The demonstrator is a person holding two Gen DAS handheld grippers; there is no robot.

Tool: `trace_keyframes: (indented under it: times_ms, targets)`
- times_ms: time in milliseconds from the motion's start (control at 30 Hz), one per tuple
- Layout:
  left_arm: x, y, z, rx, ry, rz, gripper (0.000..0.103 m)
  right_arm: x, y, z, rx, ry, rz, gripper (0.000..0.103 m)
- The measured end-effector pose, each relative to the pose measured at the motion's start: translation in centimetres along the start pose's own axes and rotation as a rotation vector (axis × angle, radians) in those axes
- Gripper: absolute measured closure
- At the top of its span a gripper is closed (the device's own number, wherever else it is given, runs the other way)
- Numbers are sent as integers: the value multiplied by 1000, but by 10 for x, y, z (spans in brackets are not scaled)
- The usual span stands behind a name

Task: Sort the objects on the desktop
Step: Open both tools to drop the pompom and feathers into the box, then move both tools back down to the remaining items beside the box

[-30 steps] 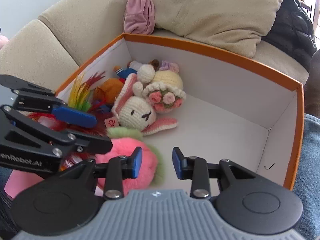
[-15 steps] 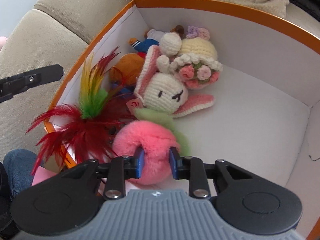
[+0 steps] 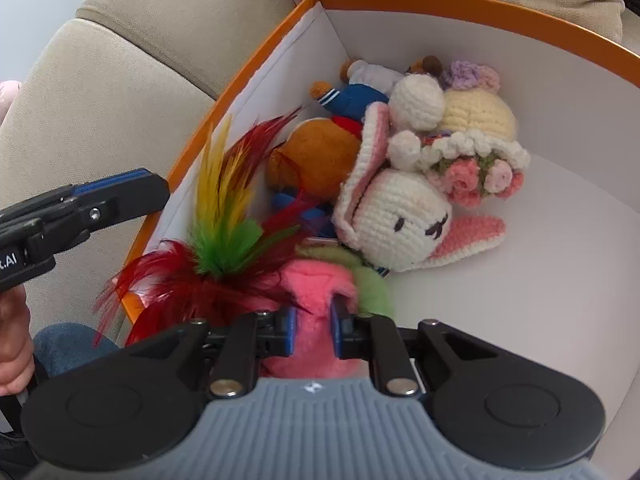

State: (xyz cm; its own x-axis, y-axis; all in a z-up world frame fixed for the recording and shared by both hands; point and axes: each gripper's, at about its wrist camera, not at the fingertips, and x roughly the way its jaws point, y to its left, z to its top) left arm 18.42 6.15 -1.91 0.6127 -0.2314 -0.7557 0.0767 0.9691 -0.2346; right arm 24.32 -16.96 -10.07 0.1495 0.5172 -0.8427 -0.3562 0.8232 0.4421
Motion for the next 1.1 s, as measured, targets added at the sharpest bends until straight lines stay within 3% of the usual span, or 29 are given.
trace_keyframes:
  times_ms: [333,700,867,1000,1100]
  targets:
    - [-29,-2,-5,0,-30,15,59,-29,11,-17,3,-93,-70,82]
    - [-91,14,-44,-33,-1,132,59,-84,63,-63,-150,-339,-52,80]
    - [-111,12,-67,-49,26,138,55,-90,84,-96,-210,-348,-35,75]
    - [-111,5,-87,-48,79,132,53,-76,90,-118,-198,-322,-56,74]
    - [-109,-1,-102,-56,120,118,46,-67,89,-135,-168,-300,-64,69]
